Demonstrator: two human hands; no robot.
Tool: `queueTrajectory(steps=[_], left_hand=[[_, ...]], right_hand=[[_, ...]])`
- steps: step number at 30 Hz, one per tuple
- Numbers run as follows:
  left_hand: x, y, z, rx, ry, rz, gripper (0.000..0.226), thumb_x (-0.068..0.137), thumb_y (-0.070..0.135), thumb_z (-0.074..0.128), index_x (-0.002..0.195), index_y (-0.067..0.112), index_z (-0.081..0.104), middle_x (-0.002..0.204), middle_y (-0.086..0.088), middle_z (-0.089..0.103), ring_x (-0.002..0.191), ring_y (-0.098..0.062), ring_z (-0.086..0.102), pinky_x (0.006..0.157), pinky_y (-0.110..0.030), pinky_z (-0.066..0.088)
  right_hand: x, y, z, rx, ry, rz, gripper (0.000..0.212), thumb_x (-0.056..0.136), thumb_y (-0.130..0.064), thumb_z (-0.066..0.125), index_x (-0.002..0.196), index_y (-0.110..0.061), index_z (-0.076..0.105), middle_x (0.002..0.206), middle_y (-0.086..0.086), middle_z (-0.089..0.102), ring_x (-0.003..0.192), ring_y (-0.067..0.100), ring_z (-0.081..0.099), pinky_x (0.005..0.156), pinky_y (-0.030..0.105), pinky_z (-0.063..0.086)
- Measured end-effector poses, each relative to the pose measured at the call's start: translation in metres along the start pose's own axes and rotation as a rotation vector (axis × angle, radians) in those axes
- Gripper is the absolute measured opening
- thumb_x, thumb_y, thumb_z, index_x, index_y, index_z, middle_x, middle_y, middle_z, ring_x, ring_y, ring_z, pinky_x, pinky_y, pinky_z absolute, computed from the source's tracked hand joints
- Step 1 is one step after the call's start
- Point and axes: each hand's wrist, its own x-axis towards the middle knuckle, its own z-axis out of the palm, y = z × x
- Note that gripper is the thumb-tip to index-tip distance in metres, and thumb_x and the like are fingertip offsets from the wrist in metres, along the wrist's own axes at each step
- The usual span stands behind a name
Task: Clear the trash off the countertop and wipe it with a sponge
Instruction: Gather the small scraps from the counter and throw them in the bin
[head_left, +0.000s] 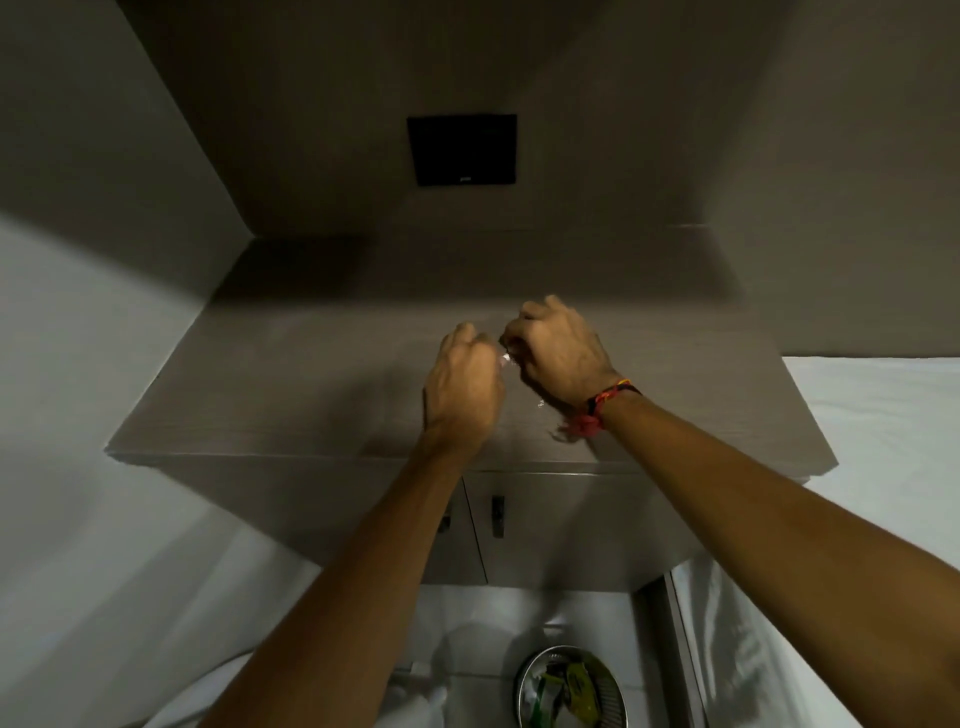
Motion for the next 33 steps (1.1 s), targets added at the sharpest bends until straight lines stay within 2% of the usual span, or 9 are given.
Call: queueTrajectory(steps=[3,7,10,13,19,21,24,30,33], left_hand=[[-0.015,-0.003,0.0,-0.092,0.057,-0.058,0.016,0.1,0.024,0.057,0.103,0.012,0.066,0.111,-0.006,0.06,0.103,-0.019,0.058,0.08,-0.03,0.053],[-0.052,0.007,-0.012,-0.721,0.146,-0.373,0.016,0.097,0.019,0.059,0.091,0.008,0.068,0.082,-0.006,0.067,0.072,-0.019,0.062,0.062,-0.035,0.053],[-0.113,0.018,-0.018,-1.156,-0.018,-0.453,0.015,0.091,0.03,0.065,0.088,0.017,0.072,0.062,0.005,0.06,0.051,-0.006,0.049,0.046,-0.02,0.04],[-0.188,0.018,0.014,-1.323,-0.198,-0.526,0.015,0.09,0.032,0.069,0.09,0.018,0.074,0.059,0.001,0.058,0.048,-0.005,0.046,0.042,-0.017,0.037],[-0.317,-0.015,0.156,-0.929,-0.498,-0.879,0.014,0.092,0.011,0.069,0.08,0.003,0.073,0.062,-0.008,0.064,0.051,-0.016,0.053,0.057,-0.026,0.044],[-0.347,-0.025,0.197,-0.743,-0.58,-0.872,0.012,0.088,0.01,0.07,0.079,0.003,0.075,0.069,-0.016,0.07,0.062,-0.023,0.059,0.066,-0.031,0.048],[-0.376,-0.033,0.25,-0.552,-0.66,-0.773,0.017,0.086,0.015,0.07,0.074,0.005,0.075,0.081,-0.021,0.077,0.075,-0.03,0.071,0.074,-0.037,0.058],[-0.404,-0.045,0.286,-0.438,-0.758,-0.626,0.02,0.089,0.011,0.066,0.103,-0.001,0.074,0.11,-0.018,0.076,0.107,-0.031,0.071,0.095,-0.036,0.054],[-0.414,-0.053,0.267,-0.458,-0.7,-0.673,0.022,0.089,0.007,0.065,0.109,0.001,0.073,0.113,-0.017,0.076,0.108,-0.03,0.07,0.088,-0.022,0.047]], right_hand=[[-0.005,-0.001,-0.003,0.066,0.036,0.051,0.015,0.092,-0.015,0.058,0.099,-0.017,0.071,0.104,0.001,0.064,0.1,0.024,0.056,0.081,0.041,0.053],[-0.046,-0.022,-0.017,0.681,0.271,0.416,0.009,0.094,-0.015,0.064,0.096,-0.011,0.072,0.1,0.004,0.065,0.092,0.017,0.062,0.08,0.027,0.052],[-0.121,-0.052,-0.02,0.956,0.371,0.472,0.004,0.092,-0.017,0.069,0.095,-0.016,0.072,0.095,-0.002,0.068,0.084,0.015,0.067,0.074,0.025,0.054],[-0.21,-0.083,0.01,1.122,0.294,0.585,0.003,0.092,-0.018,0.07,0.092,-0.021,0.07,0.088,-0.006,0.069,0.078,0.009,0.068,0.069,0.019,0.053],[-0.365,-0.09,0.149,1.074,-0.071,1.258,0.012,0.09,0.0,0.064,0.09,-0.01,0.071,0.086,-0.004,0.071,0.085,0.014,0.066,0.08,0.027,0.056],[-0.4,-0.081,0.19,0.983,-0.139,1.346,0.015,0.087,0.006,0.062,0.092,-0.004,0.072,0.088,0.001,0.071,0.088,0.018,0.066,0.078,0.015,0.056],[-0.433,-0.064,0.243,0.815,-0.281,1.354,0.013,0.088,0.001,0.063,0.094,-0.007,0.072,0.084,-0.002,0.066,0.086,0.017,0.063,0.057,0.002,0.042],[-0.455,-0.046,0.29,0.656,-0.531,1.175,0.016,0.091,-0.015,0.062,0.102,-0.011,0.074,0.085,-0.003,0.059,0.08,0.017,0.055,0.062,0.012,0.039],[-0.466,-0.059,0.281,0.656,-0.584,1.134,0.018,0.092,-0.012,0.059,0.104,-0.013,0.072,0.093,0.002,0.066,0.086,0.02,0.06,0.072,0.018,0.045]])
